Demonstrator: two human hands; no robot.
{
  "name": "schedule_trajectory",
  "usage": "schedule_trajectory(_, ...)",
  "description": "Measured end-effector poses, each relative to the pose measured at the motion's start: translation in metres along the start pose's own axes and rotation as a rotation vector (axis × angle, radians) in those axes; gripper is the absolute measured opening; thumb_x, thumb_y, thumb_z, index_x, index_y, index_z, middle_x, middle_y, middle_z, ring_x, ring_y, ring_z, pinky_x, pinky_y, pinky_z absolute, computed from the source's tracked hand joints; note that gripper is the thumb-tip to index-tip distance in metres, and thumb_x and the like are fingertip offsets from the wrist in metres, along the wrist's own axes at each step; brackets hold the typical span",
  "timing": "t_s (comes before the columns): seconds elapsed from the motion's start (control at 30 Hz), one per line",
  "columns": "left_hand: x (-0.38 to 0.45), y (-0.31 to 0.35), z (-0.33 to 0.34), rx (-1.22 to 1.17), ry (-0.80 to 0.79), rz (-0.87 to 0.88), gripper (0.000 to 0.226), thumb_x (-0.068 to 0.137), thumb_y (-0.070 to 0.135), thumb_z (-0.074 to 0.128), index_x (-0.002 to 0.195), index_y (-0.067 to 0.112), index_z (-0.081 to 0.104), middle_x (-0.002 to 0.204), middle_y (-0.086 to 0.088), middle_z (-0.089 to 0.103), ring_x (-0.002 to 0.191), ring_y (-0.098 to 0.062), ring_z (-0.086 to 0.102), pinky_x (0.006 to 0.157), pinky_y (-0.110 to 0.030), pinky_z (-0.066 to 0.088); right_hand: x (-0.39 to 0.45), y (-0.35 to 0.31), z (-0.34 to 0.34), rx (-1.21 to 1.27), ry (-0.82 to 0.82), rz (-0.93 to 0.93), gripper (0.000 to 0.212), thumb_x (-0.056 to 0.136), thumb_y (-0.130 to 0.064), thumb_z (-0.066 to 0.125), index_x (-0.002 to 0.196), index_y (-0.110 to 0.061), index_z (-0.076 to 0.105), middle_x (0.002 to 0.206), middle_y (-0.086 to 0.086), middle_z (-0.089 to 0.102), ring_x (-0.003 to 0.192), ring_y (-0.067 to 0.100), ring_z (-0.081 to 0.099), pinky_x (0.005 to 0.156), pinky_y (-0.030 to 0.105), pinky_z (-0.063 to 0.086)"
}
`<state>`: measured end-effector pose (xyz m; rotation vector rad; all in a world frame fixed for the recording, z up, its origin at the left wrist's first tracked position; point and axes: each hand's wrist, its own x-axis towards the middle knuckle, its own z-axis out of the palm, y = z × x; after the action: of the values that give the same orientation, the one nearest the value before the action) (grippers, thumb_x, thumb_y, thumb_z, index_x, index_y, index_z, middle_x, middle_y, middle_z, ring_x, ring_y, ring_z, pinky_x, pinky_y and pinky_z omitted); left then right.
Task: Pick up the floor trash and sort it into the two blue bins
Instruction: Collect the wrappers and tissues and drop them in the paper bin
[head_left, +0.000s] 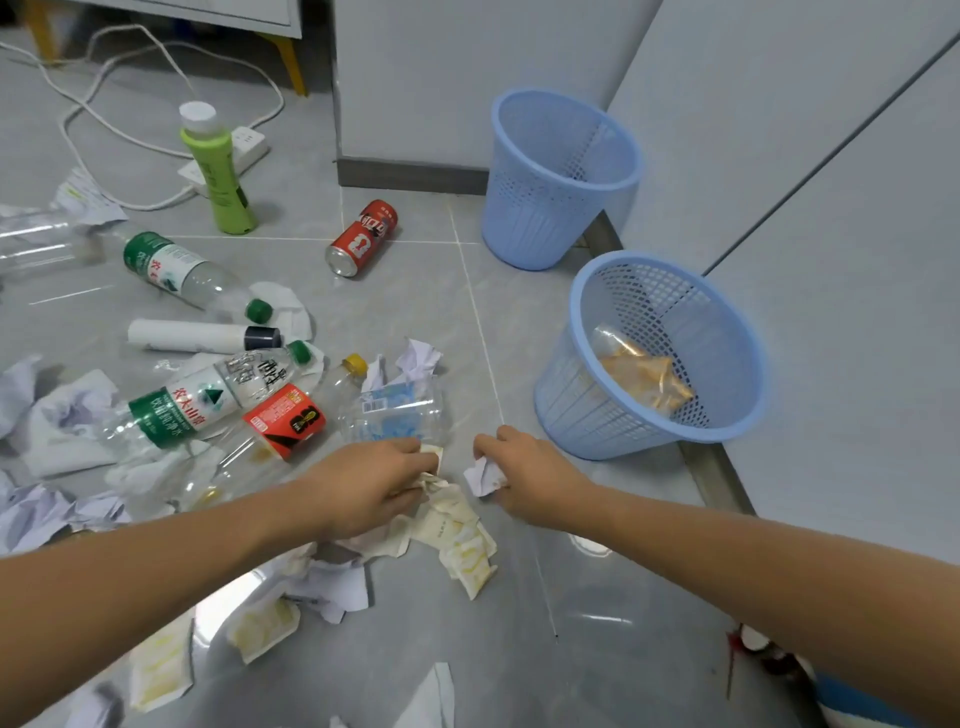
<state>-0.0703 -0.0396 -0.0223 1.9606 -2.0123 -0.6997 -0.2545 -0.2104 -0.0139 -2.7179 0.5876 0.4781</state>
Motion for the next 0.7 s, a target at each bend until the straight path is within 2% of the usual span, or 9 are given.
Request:
schedule_trajectory(0.1,0.008,0.02,-0.045,-0.104,0.128,0.048,0.005,0.099,0.037,0.052,0.099,0.033,0.054,0.093,0.015,0.053,0.084,-0.003,0.052,0.073,-0.033,0.048,-0.032,-0.005,-0.054,0.121,0.124,-0.058,0.035,0.082,-0.023,0.072,0.113,-0.024,0.055,0.106,0.0,0.057,0.095,0.025,0.059,0.079,0.039,0.049)
schedule_trajectory(0.23,0.052,0.07,-0.116,-0.253,0.411,0.128,0.006,0.099,0.029,0.059,0.094,0.025,0.058,0.084,0.01,0.058,0.078,-0.008,0.057,0.069,-0.03,0.046,-0.074,0.011,-0.144,0.302,0.451,0.013,0.031,0.079,-0.022,0.077,0.103,-0.027,0.06,0.095,-0.011,0.062,0.085,0.009,0.058,0.073,0.026,0.049)
schedule_trajectory(0.3,0.087,0.099,-0.14,-0.363,0.519,0.1,0.009,0.098,0.027,0.061,0.091,0.021,0.058,0.075,0.006,0.058,0.069,-0.009,0.056,0.063,-0.03,0.046,-0.079,0.041,-0.176,0.346,0.625,0.144,0.033,0.076,-0.02,0.079,0.102,-0.028,0.061,0.093,-0.011,0.064,0.084,0.01,0.062,0.073,0.032,0.054)
schedule_trajectory(0.37,0.127,0.123,-0.149,-0.415,0.543,0.025,0.012,0.095,0.025,0.063,0.088,0.019,0.055,0.068,0.006,0.056,0.062,-0.008,0.054,0.056,-0.028,0.042,-0.073,0.078,-0.192,0.349,0.719,0.289,0.033,0.072,-0.023,0.078,0.1,-0.029,0.061,0.089,-0.009,0.066,0.082,0.017,0.065,0.072,0.044,0.059)
schedule_trajectory(0.43,0.165,0.137,-0.147,-0.348,0.515,-0.011,0.015,0.091,0.025,0.066,0.089,0.014,0.056,0.074,0.006,0.058,0.072,-0.012,0.058,0.06,-0.029,0.038,-0.066,0.11,-0.195,0.373,0.718,0.379,0.034,0.069,-0.027,0.077,0.098,-0.03,0.06,0.087,-0.008,0.066,0.079,0.021,0.068,0.066,0.049,0.06)
schedule_trajectory(0.47,0.179,0.143,-0.146,-0.296,0.451,-0.036,0.021,0.086,0.028,0.071,0.098,0.014,0.059,0.086,0.002,0.063,0.084,-0.018,0.062,0.066,-0.031,0.041,-0.064,0.121,-0.194,0.385,0.685,0.4,0.037,0.069,-0.029,0.08,0.1,-0.03,0.061,0.09,-0.006,0.066,0.079,0.022,0.069,0.065,0.049,0.061)
schedule_trajectory(0.57,0.193,0.154,-0.149,-0.105,0.27,-0.09,0.077,0.072,0.046,0.078,0.14,0.022,0.05,0.124,-0.012,0.056,0.114,-0.031,0.057,0.089,-0.037,0.048,-0.063,0.135,-0.193,0.297,0.522,0.448,0.067,0.071,-0.042,0.087,0.129,-0.03,0.057,0.115,0.005,0.066,0.087,0.029,0.072,0.079,0.051,0.061)
schedule_trajectory(0.63,0.177,0.152,-0.154,-0.065,0.332,-0.062,0.075,0.073,0.048,0.07,0.141,0.022,0.05,0.123,-0.011,0.056,0.114,-0.03,0.057,0.089,-0.038,0.048,-0.065,0.128,-0.199,0.132,0.481,0.469,0.074,0.076,-0.049,0.081,0.141,-0.03,0.05,0.128,0.01,0.064,0.1,0.033,0.07,0.092,0.052,0.056)
schedule_trajectory(0.7,0.148,0.139,-0.154,-0.025,0.44,0.019,0.055,0.079,0.039,0.064,0.13,0.022,0.056,0.115,-0.006,0.06,0.106,-0.026,0.058,0.086,-0.038,0.049,-0.071,0.111,-0.208,-0.023,0.576,0.402,0.06,0.081,-0.046,0.073,0.136,-0.031,0.054,0.124,0.005,0.067,0.101,0.031,0.069,0.096,0.049,0.052)
